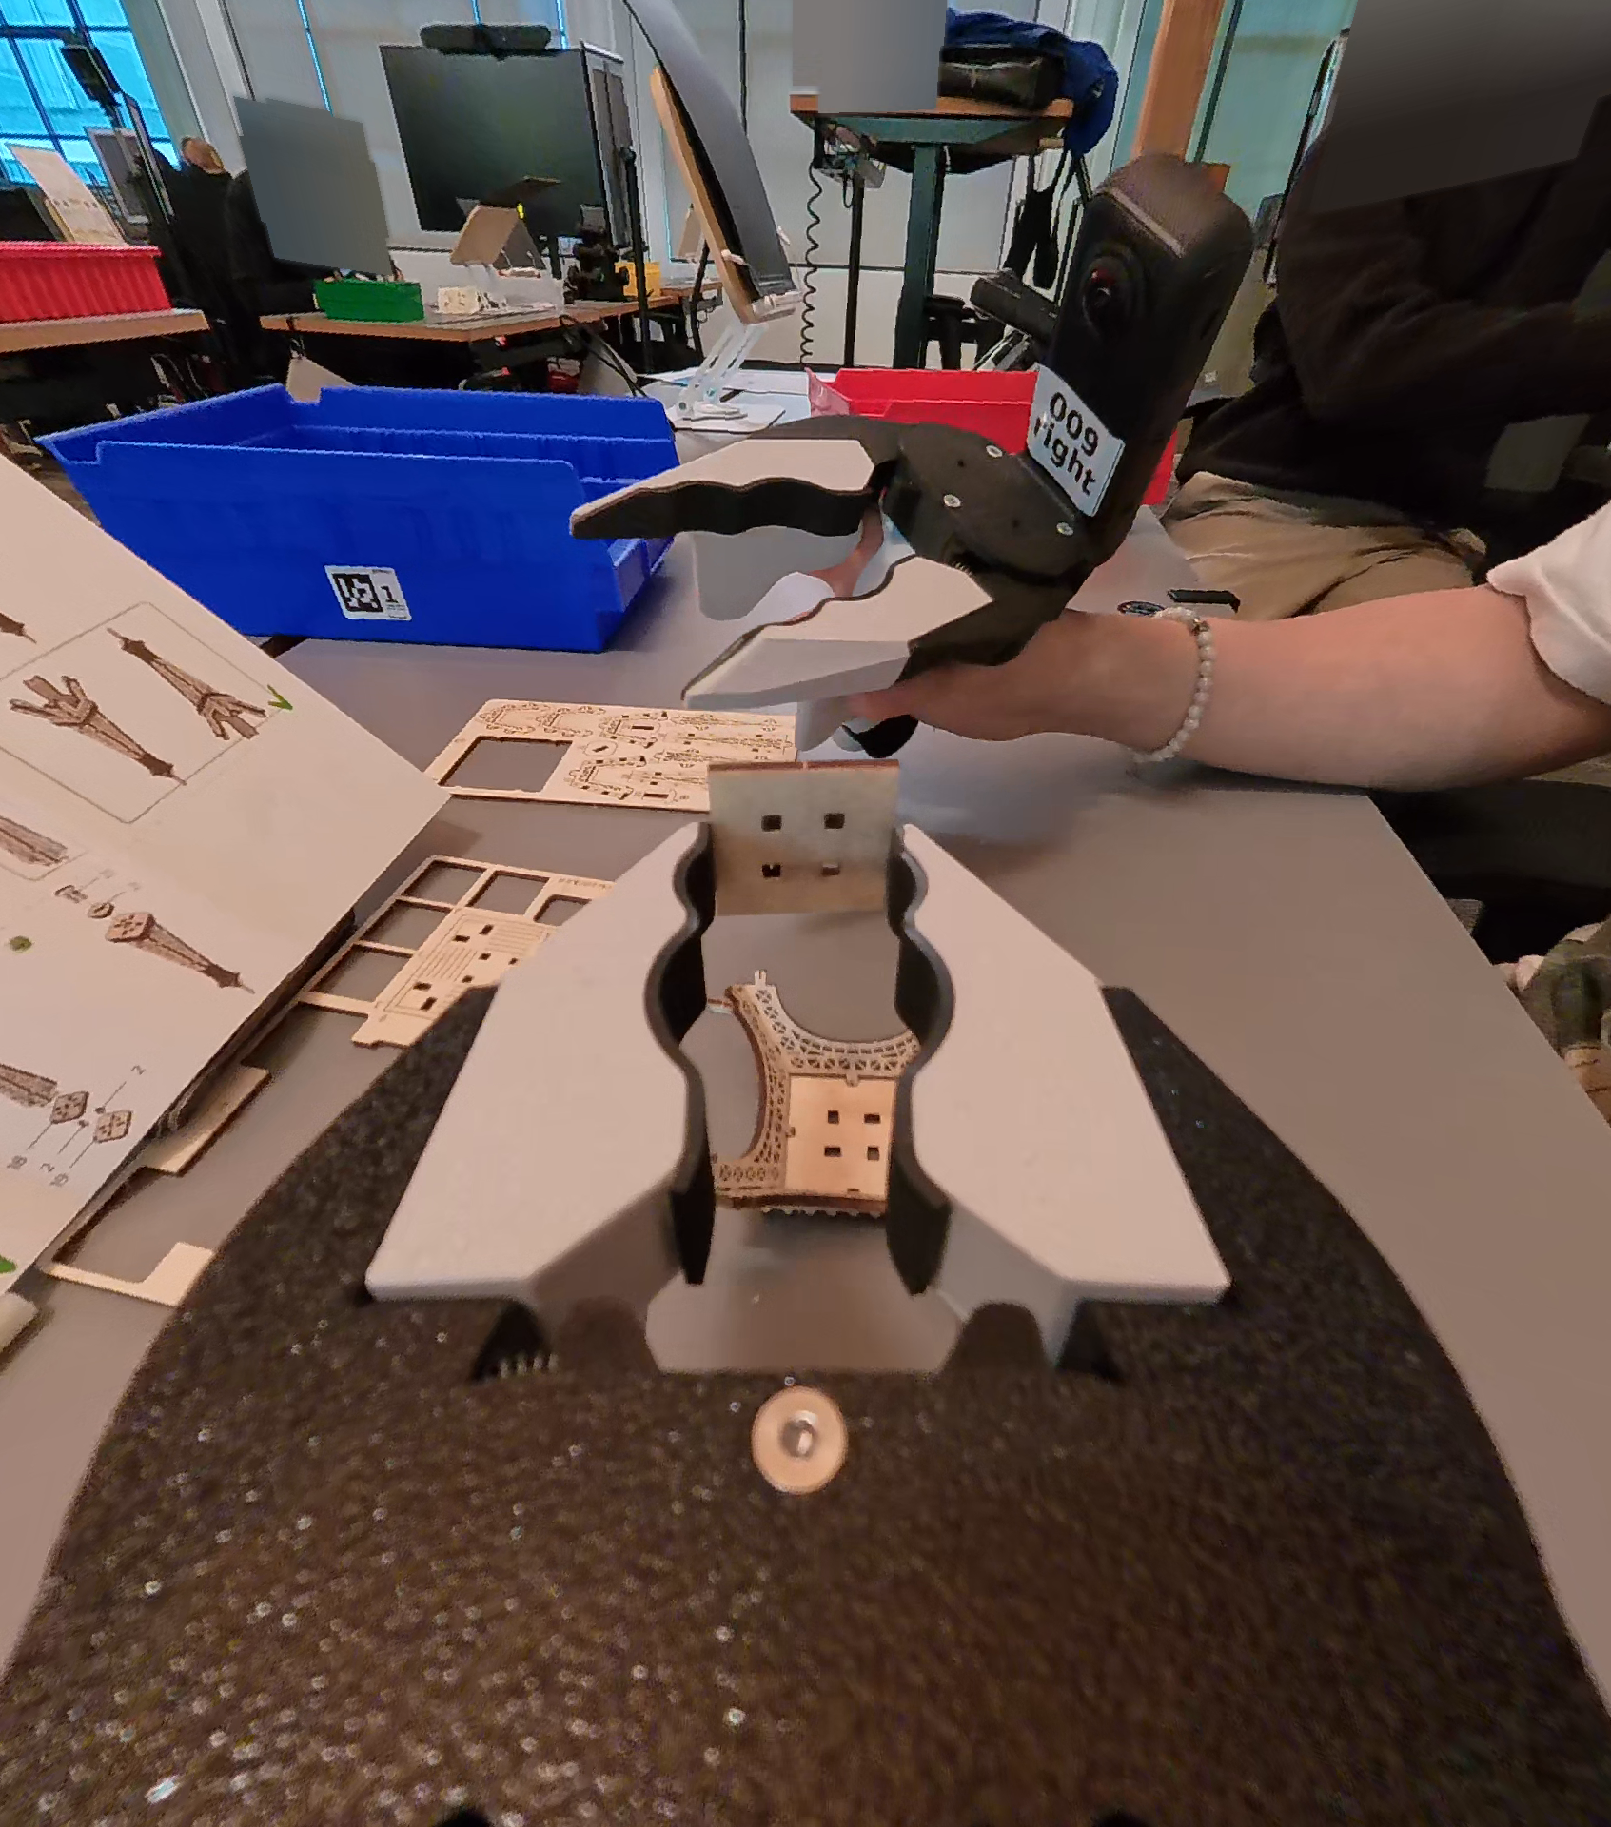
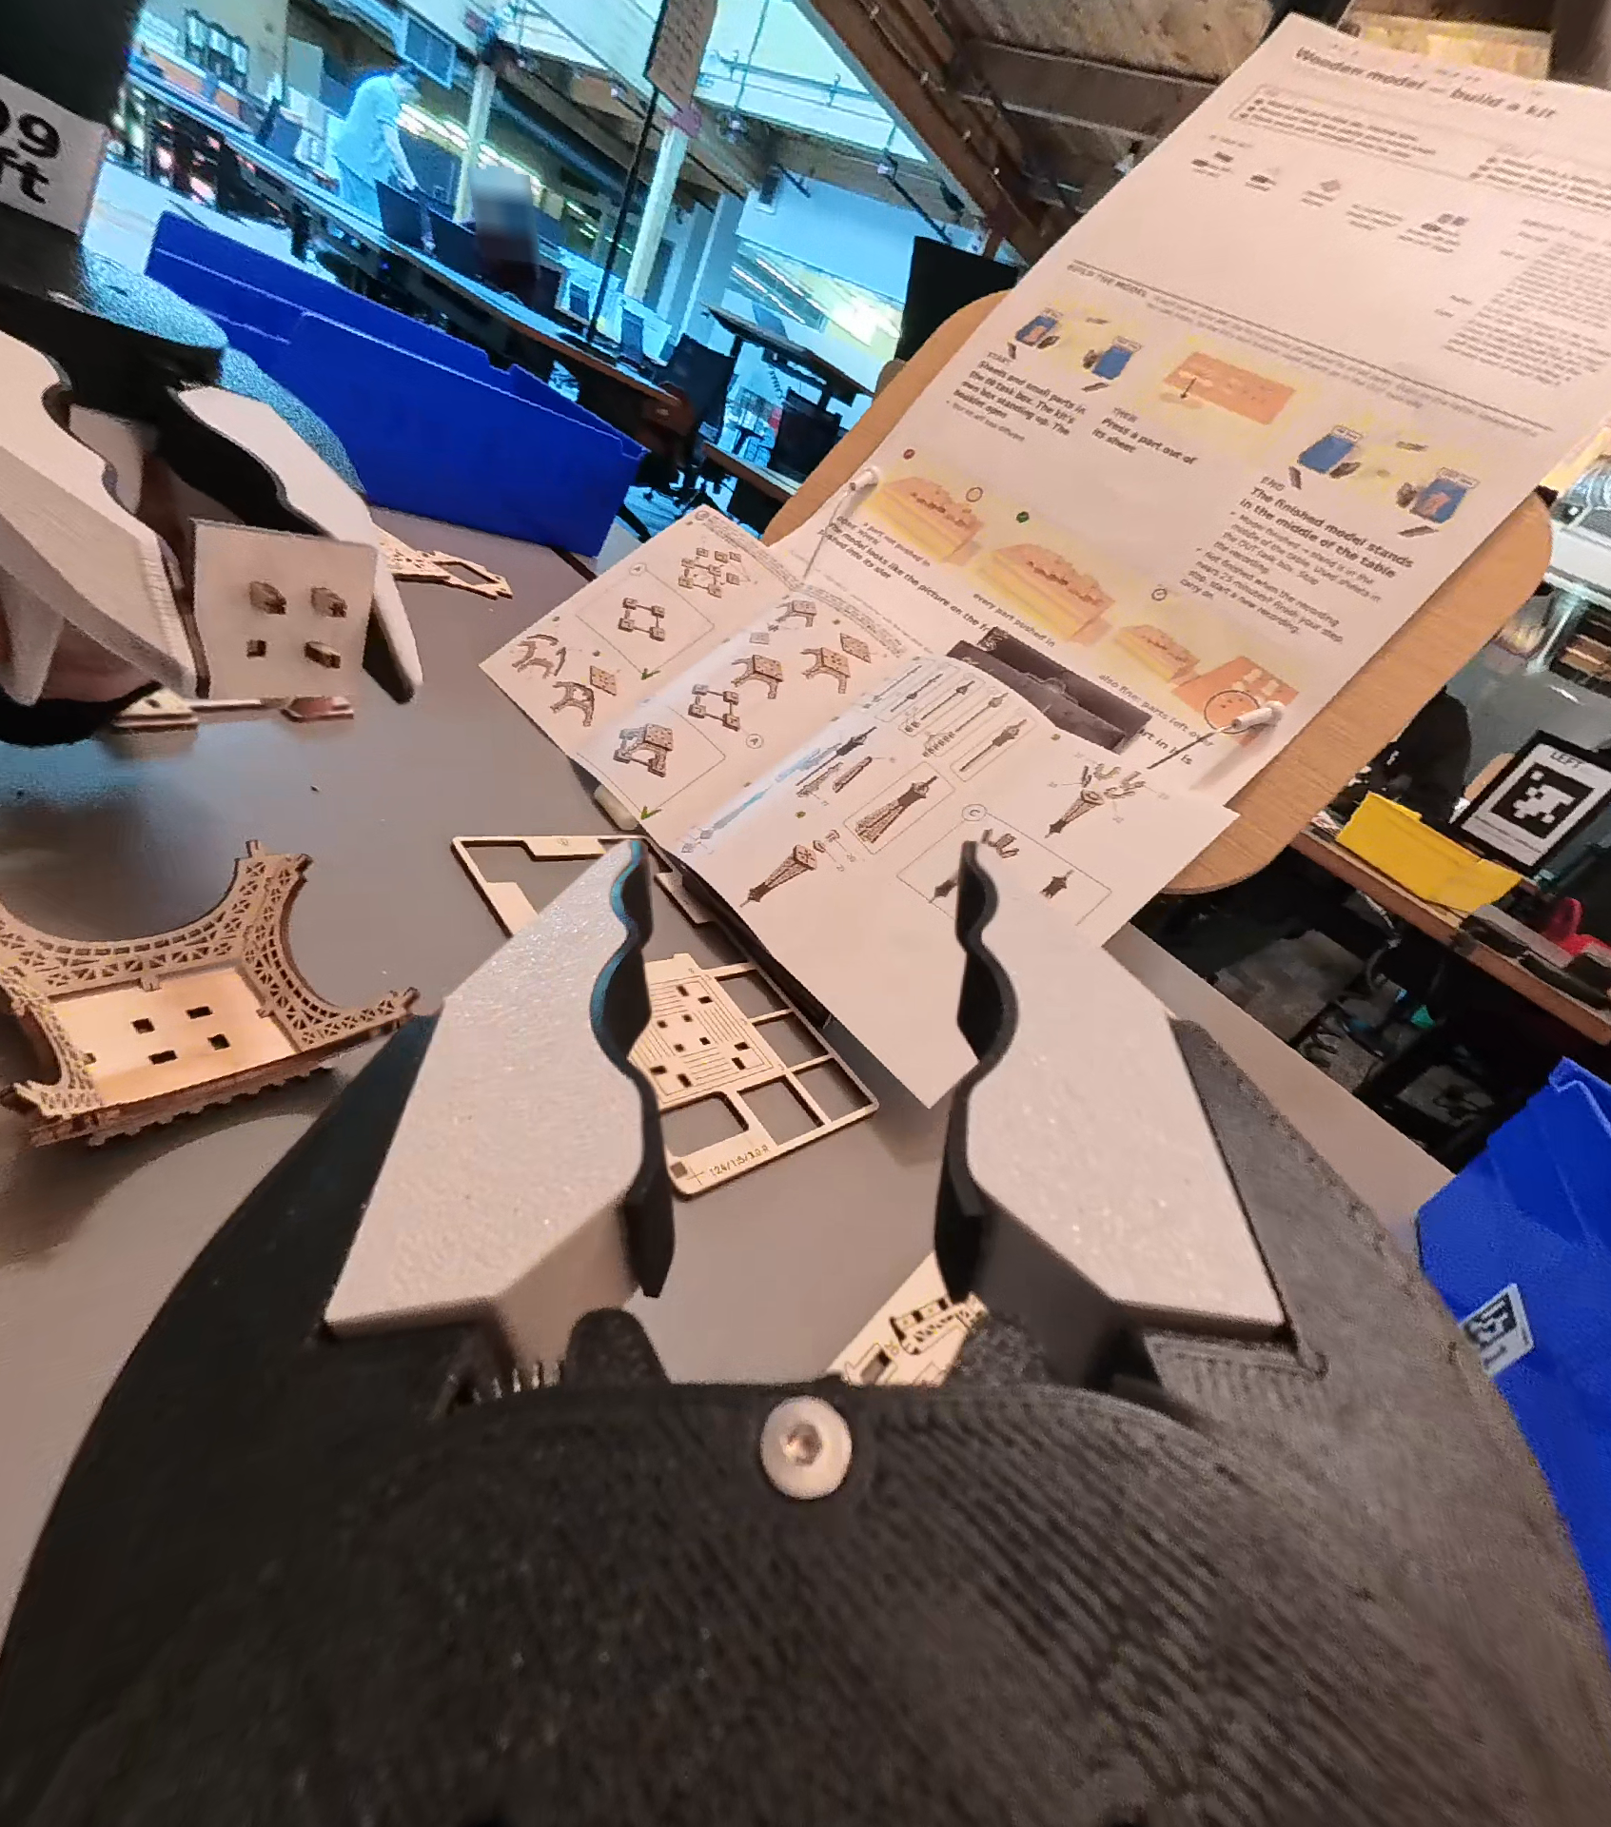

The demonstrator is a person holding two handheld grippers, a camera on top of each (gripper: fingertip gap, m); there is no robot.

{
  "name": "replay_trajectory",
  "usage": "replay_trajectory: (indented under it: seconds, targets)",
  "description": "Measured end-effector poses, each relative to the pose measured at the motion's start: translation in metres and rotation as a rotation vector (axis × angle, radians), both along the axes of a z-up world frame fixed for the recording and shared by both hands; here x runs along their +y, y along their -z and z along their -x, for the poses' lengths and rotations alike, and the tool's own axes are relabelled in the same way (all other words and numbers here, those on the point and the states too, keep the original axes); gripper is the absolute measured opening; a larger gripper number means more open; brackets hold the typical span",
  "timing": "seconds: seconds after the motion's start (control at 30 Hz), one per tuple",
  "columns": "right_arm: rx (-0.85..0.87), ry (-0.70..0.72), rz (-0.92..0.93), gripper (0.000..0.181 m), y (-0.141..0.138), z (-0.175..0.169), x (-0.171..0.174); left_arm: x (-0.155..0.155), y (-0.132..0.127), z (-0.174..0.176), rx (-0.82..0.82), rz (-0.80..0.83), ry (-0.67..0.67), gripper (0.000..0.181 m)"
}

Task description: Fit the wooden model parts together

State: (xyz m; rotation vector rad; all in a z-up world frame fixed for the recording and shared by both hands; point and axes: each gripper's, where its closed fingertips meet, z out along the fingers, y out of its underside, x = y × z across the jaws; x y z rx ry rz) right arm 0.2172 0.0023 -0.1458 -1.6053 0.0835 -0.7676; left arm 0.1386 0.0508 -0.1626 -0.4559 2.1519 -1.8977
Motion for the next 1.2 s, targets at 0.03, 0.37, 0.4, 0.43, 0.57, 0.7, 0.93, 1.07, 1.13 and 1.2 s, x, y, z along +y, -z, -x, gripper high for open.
replay_trajectory:
  seconds: [0.03, 0.37, 0.4, 0.43, 0.57, 0.7, 0.93, 1.07, 1.13, 1.2]
  targets:
    - [0.001, 0.000, -0.001, 0.060, 0.000, 0.000, 0.000, 0.000, -0.001, 0.000, -0.001, 0.003, -0.001, 0.032]
    - [0.013, -0.004, 0.009, 0.055, 0.005, 0.001, 0.003, 0.003, -0.002, -0.001, -0.014, -0.011, -0.019, 0.032]
    - [0.012, -0.005, 0.010, 0.054, 0.005, 0.001, 0.003, 0.002, -0.002, -0.001, -0.014, -0.012, -0.019, 0.032]
    - [0.012, -0.005, 0.010, 0.053, 0.005, 0.002, 0.003, 0.002, -0.002, -0.001, -0.014, -0.013, -0.019, 0.032]
    - [0.031, -0.049, 0.013, 0.045, 0.006, 0.007, 0.007, 0.001, -0.002, -0.001, -0.023, -0.033, -0.027, 0.032]
    - [0.061, -0.099, 0.010, 0.043, 0.008, 0.015, 0.012, 0.003, 0.001, -0.003, -0.017, -0.067, -0.048, 0.032]
    - [0.071, -0.134, 0.074, 0.040, 0.021, 0.019, 0.018, 0.012, 0.012, -0.013, 0.029, -0.168, -0.128, 0.032]
    - [0.064, -0.154, 0.106, 0.040, 0.024, 0.024, 0.020, 0.025, 0.023, -0.012, 0.128, -0.303, -0.191, 0.032]
    - [0.072, -0.172, 0.119, 0.039, 0.027, 0.026, 0.022, 0.029, 0.026, -0.007, 0.190, -0.378, -0.219, 0.032]
    - [0.091, -0.200, 0.143, 0.039, 0.033, 0.030, 0.025, 0.026, 0.029, 0.005, 0.247, -0.457, -0.192, 0.032]
